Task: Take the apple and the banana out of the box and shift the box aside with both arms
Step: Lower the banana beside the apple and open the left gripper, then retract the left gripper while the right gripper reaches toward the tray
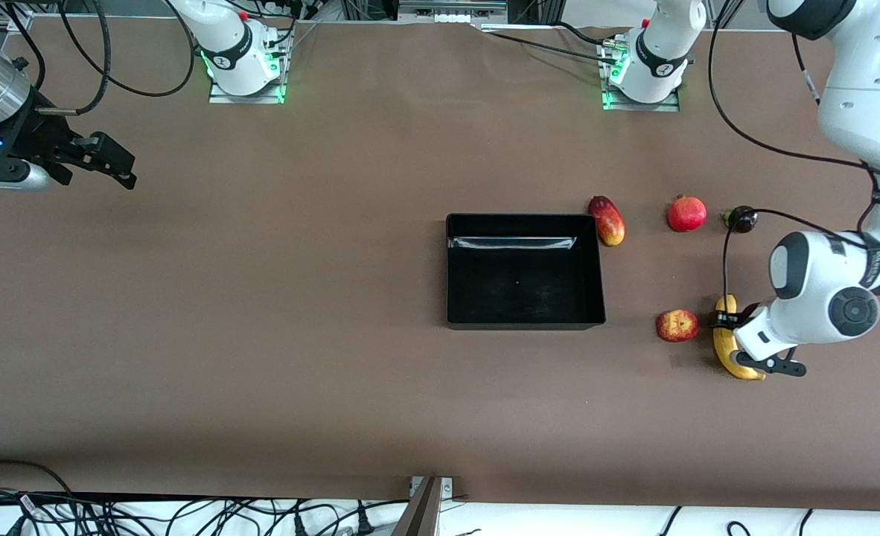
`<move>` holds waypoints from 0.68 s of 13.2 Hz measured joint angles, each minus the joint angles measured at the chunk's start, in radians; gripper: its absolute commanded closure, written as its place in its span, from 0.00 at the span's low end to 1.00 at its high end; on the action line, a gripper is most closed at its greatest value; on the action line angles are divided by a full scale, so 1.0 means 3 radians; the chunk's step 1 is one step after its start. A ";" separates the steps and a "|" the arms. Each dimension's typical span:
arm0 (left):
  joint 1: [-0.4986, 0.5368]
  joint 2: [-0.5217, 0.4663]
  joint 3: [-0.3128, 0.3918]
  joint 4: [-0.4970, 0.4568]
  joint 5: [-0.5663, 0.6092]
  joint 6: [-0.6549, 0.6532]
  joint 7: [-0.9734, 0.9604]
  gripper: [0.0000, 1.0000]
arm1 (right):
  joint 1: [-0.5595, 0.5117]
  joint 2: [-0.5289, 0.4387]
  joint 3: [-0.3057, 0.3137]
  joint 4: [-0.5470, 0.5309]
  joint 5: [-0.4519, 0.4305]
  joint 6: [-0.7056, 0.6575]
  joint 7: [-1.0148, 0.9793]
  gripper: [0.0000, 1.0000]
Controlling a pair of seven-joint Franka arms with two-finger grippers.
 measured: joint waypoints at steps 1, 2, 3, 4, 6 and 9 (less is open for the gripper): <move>-0.0003 -0.0227 -0.0015 0.0041 -0.0122 -0.0269 0.0000 0.00 | 0.0000 0.0020 0.0000 0.0000 0.0000 0.0001 0.0000 0.00; -0.0007 -0.0508 -0.0027 0.0067 -0.0264 -0.0527 0.0001 0.00 | 0.0002 0.0041 0.0000 0.0000 0.0000 0.0007 0.0000 0.00; -0.0012 -0.0800 -0.0029 0.0073 -0.0394 -0.0742 0.0001 0.00 | 0.0003 0.0055 0.0000 0.0001 0.0000 0.0010 -0.0003 0.00; -0.0023 -0.1069 -0.0029 0.0071 -0.0507 -0.0915 0.0001 0.00 | 0.0008 0.0063 0.0001 0.0001 0.0000 0.0009 -0.0014 0.00; -0.0149 -0.1516 0.0032 0.0065 -0.0672 -0.1199 -0.0004 0.00 | 0.0068 0.0118 0.0004 -0.0009 0.0004 -0.0094 -0.0068 0.00; -0.0522 -0.1926 0.0257 0.0039 -0.0781 -0.1410 -0.0025 0.00 | 0.0385 0.0259 0.0014 -0.0010 0.0014 -0.0202 -0.0068 0.00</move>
